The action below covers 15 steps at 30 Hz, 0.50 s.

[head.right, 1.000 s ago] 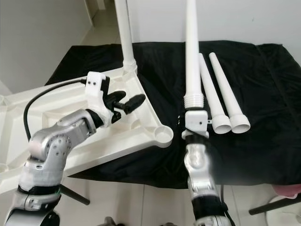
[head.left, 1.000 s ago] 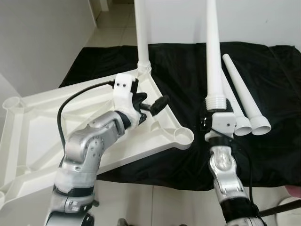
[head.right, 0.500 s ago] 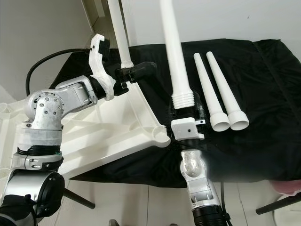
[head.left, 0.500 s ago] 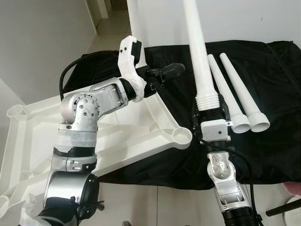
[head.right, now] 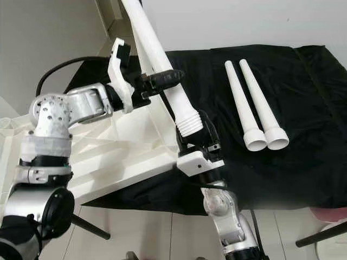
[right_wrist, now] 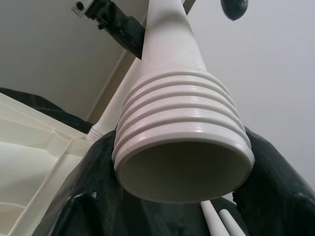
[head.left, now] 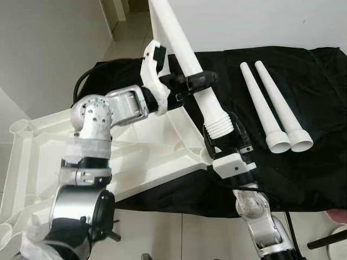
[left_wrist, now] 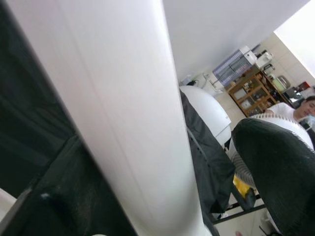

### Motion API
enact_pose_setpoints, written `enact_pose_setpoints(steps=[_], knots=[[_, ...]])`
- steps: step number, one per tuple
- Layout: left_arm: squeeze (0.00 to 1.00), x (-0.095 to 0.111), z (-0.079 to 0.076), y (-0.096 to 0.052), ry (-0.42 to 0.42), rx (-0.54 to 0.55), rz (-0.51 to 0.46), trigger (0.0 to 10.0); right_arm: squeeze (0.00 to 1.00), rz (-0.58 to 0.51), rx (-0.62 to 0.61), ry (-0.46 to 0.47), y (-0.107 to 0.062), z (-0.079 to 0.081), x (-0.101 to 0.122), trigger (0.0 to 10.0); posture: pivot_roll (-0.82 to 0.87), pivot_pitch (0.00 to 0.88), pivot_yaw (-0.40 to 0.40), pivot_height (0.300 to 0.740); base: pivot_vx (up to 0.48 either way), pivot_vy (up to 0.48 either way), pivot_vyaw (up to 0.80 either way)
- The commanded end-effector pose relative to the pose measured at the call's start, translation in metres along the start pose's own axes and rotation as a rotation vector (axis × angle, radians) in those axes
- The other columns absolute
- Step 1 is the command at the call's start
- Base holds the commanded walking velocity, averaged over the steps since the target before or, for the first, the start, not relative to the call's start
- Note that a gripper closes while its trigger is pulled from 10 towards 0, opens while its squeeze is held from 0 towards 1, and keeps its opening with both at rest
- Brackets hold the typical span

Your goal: Building children table

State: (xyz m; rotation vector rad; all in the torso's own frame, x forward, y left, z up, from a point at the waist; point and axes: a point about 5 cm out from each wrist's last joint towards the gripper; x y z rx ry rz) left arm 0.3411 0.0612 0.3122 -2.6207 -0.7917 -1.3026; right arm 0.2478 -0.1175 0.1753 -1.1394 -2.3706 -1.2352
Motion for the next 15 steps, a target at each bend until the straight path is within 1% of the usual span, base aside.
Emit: enact_pose_setpoints(steps=[1,4,9,12,14,15], knots=[[0.00,0.009,-0.009,-0.004,-0.004,-0.228,-0.018,10.0,0.00,-0.049,0.027,-0.006,-0.003,0.002,0.008,10.0,-0.13,0.067,0.152,0.740,0.000,0.000,0.00],[0.00,0.017,-0.005,-0.005,-0.014,-0.201,-0.038,10.0,0.00,-0.056,0.050,-0.025,-0.008,0.001,0.008,10.0,-0.13,0.070,0.152,0.740,0.000,0.000,0.00],[0.00,0.023,-0.003,-0.005,-0.021,-0.188,-0.052,10.0,0.00,-0.057,0.061,-0.035,-0.010,0.001,0.008,10.0,-0.13,0.071,0.150,0.740,0.000,0.000,0.00],[0.00,0.032,0.002,-0.007,-0.038,-0.154,-0.079,10.0,0.00,-0.055,0.077,-0.045,-0.015,0.001,0.007,10.0,-0.13,0.066,0.149,0.740,0.000,0.000,0.00],[0.00,0.032,0.002,-0.007,-0.038,-0.154,-0.079,10.0,0.00,-0.055,0.077,-0.045,-0.015,0.001,0.007,10.0,-0.13,0.066,0.149,0.740,0.000,0.000,0.00],[0.00,0.035,0.006,-0.008,-0.048,-0.130,-0.089,10.0,0.00,-0.056,0.084,-0.049,-0.016,0.001,0.007,10.0,-0.13,0.062,0.150,0.740,0.000,0.000,0.00]])
Point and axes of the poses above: a point about 5 cm out from each wrist's last joint towards the gripper, its own y axis pointing out of the wrist towards the gripper, its own x axis along the axis of the wrist's last joint, z = x × y, and after that the axes turned 5 degrees about -y, right-handed
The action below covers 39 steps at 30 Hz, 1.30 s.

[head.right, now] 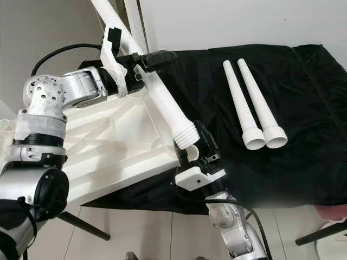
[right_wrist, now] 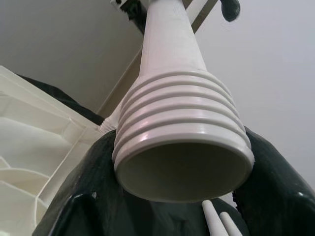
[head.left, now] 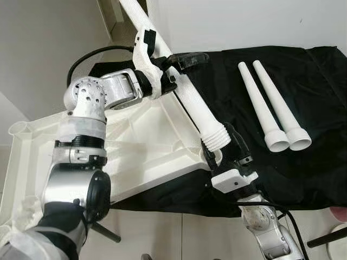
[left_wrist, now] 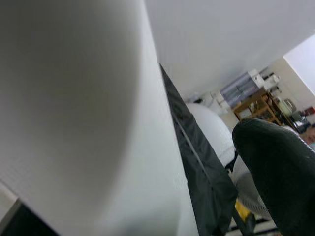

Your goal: Building children table

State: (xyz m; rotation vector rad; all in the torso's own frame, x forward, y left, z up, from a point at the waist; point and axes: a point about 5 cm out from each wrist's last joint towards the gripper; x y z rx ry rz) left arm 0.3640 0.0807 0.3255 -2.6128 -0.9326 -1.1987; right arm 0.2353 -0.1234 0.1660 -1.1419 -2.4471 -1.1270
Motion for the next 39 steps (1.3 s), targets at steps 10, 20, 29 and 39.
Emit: enact_pose_setpoints(steps=[10,20,29,39], knots=[[0.00,0.016,0.007,-0.007,-0.067,-0.121,-0.050,4.8,0.00,-0.040,0.035,-0.007,-0.007,0.005,0.007,10.0,-0.12,0.056,0.152,0.740,0.000,0.000,0.00],[0.00,0.025,0.019,-0.009,-0.109,-0.048,-0.117,0.0,0.00,-0.031,0.030,-0.012,-0.008,0.006,0.006,10.0,-0.11,0.059,0.151,0.740,0.000,0.000,0.00],[0.00,0.032,0.020,-0.010,-0.119,-0.048,-0.141,0.0,1.00,-0.025,0.027,0.023,-0.008,0.005,0.005,10.0,-0.11,0.057,0.148,0.740,0.000,0.000,0.00],[0.00,0.045,0.024,-0.011,-0.045,0.040,-0.200,10.0,1.00,0.052,0.019,0.065,-0.010,0.002,-0.005,10.0,-0.10,0.058,0.142,0.740,0.000,0.000,0.00]])
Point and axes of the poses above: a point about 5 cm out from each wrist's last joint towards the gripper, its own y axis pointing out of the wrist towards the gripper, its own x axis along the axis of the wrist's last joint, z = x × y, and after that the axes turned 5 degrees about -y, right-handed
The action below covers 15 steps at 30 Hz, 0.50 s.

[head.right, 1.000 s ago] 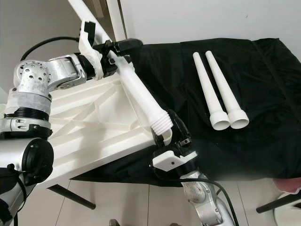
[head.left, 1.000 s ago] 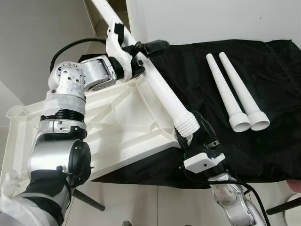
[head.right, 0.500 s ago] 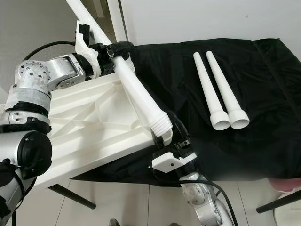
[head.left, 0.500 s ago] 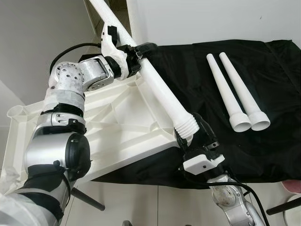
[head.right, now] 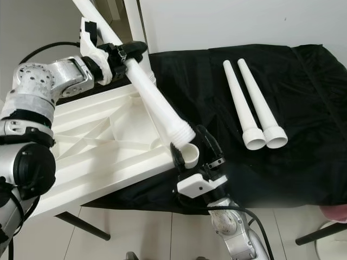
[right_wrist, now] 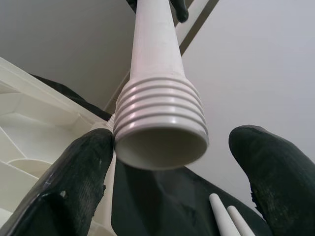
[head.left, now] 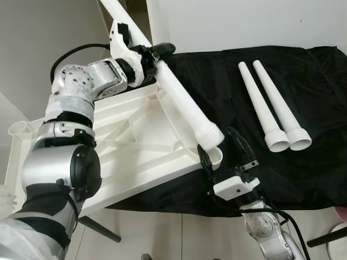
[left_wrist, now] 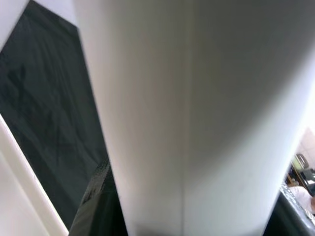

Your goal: Building children table

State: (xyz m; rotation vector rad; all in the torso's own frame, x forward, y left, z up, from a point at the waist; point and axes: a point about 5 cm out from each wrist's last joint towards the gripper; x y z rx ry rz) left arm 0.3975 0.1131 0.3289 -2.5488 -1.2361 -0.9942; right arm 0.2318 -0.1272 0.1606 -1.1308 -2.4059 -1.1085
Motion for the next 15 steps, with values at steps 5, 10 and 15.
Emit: enact_pose_setpoints(steps=[5,10,15], knots=[[0.00,0.016,-0.006,-0.004,0.156,-0.058,-0.071,10.0,0.00,0.086,-0.008,0.099,-0.001,0.002,-0.005,10.0,-0.11,0.055,0.138,0.740,0.000,0.000,0.00],[0.00,0.019,-0.011,-0.006,0.286,-0.040,-0.150,10.0,0.00,0.147,-0.016,0.177,0.005,-0.002,-0.008,10.0,-0.12,0.042,0.134,0.740,0.000,0.000,0.00],[0.00,0.015,-0.015,-0.004,0.356,-0.037,-0.206,10.0,0.00,0.143,-0.005,0.187,0.019,-0.002,-0.006,10.0,-0.12,0.042,0.131,0.740,0.000,0.000,0.00]])
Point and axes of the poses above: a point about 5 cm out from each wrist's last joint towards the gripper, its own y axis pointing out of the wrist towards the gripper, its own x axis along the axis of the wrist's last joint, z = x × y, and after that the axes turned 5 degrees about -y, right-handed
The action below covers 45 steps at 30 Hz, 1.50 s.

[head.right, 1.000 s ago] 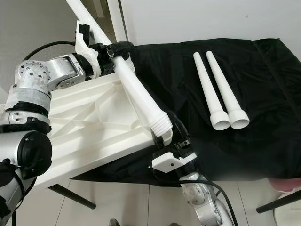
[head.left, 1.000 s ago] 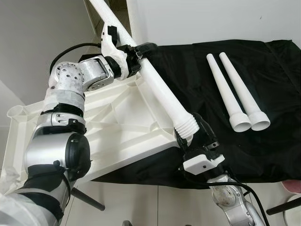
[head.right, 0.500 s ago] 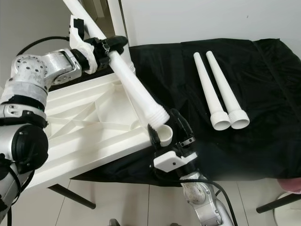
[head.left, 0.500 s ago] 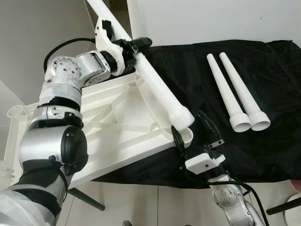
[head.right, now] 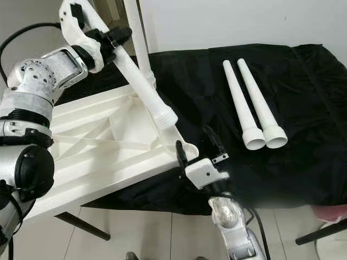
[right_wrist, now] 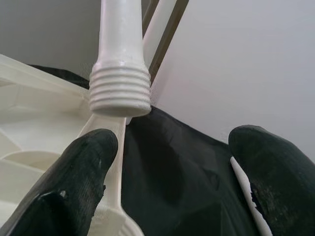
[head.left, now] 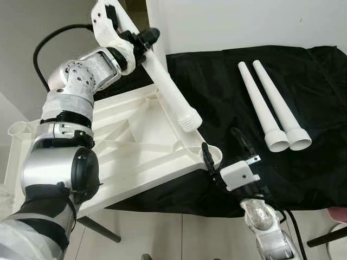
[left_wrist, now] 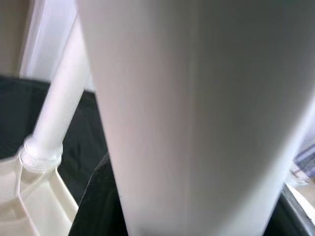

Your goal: Building children table

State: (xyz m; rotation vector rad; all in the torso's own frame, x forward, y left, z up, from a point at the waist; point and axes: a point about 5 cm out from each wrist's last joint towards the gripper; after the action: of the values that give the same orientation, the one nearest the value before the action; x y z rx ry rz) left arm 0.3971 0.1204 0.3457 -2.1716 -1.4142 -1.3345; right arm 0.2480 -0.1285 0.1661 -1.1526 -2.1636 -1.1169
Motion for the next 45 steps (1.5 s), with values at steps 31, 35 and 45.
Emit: enact_pose_setpoints(steps=[31,35,45], knots=[[0.00,-0.039,-0.062,-0.002,0.333,-0.121,-0.200,10.0,0.00,0.140,0.096,0.096,0.081,-0.011,0.006,10.0,-0.08,0.045,0.116,0.740,0.000,0.000,0.00],[0.00,-0.044,-0.067,-0.002,0.330,-0.136,-0.199,10.0,0.00,0.153,0.096,0.093,0.088,-0.010,0.005,10.0,-0.08,0.040,0.115,0.740,0.000,0.000,0.00],[0.00,-0.054,-0.084,-0.001,0.325,-0.184,-0.194,10.0,0.00,0.165,0.130,0.068,0.105,-0.004,0.006,10.0,-0.07,0.030,0.114,0.740,0.000,0.000,0.00]])
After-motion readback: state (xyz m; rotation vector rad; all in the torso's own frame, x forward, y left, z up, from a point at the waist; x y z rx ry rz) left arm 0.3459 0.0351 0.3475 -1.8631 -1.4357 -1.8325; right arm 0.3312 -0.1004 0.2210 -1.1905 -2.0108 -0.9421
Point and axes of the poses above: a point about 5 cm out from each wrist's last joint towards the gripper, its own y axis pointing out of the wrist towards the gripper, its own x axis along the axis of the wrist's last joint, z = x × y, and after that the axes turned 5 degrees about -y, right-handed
